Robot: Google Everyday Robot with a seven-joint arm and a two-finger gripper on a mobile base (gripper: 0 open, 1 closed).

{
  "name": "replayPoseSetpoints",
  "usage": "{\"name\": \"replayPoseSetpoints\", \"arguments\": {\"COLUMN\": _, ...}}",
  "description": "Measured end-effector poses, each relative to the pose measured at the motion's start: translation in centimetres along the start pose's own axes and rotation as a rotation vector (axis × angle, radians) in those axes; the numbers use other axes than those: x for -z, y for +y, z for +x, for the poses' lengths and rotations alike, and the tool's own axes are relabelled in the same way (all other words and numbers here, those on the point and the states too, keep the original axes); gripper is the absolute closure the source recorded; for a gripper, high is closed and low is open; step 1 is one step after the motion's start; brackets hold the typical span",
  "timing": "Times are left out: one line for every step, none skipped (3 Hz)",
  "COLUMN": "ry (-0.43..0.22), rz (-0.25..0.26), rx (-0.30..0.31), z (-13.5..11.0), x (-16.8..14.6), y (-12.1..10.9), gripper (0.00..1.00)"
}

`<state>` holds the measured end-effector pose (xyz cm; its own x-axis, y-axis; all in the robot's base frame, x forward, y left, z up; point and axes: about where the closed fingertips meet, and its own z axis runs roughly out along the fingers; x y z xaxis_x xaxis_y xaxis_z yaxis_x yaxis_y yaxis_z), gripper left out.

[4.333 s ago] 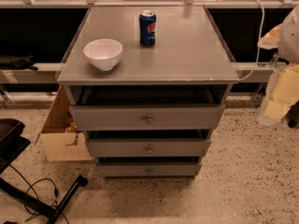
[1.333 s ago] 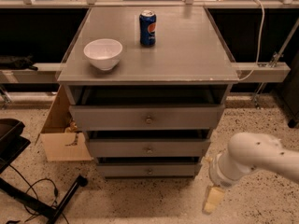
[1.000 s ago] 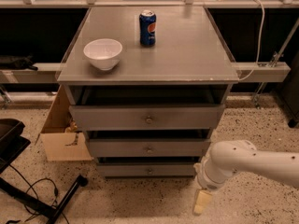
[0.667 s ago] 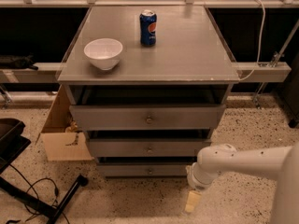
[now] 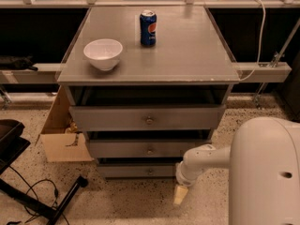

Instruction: Open bottom drawer

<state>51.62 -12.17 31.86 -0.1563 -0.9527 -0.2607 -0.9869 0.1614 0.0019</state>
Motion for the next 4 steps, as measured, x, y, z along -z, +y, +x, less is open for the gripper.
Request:
{"name": "replayPoseSetpoints", "arguments": {"ry": -0.002, "rz": 0.000, "rx": 0.003, "z": 0.0, "x": -0.3, "y": 0.1, "gripper": 0.00}}
{"name": "replayPoseSetpoints", "arguments": {"ry": 0.019, "rz": 0.037, "rx": 0.068, "z": 0.5, "x": -4.8, "y": -0.9, "gripper": 0.00}}
{"name": "replayPoseSetpoints", "arguments": {"ry": 0.046, "rz": 0.082, "rx": 0.131, "z": 1.2, "x": -8.3, "y": -2.6, "gripper": 0.00}}
{"name": "replayPoseSetpoints", "arguments": {"ry": 0.072, "rz": 0.115, "rx": 0.178, "z": 1.5, "x": -11.0, "y": -4.9, "gripper": 0.00}}
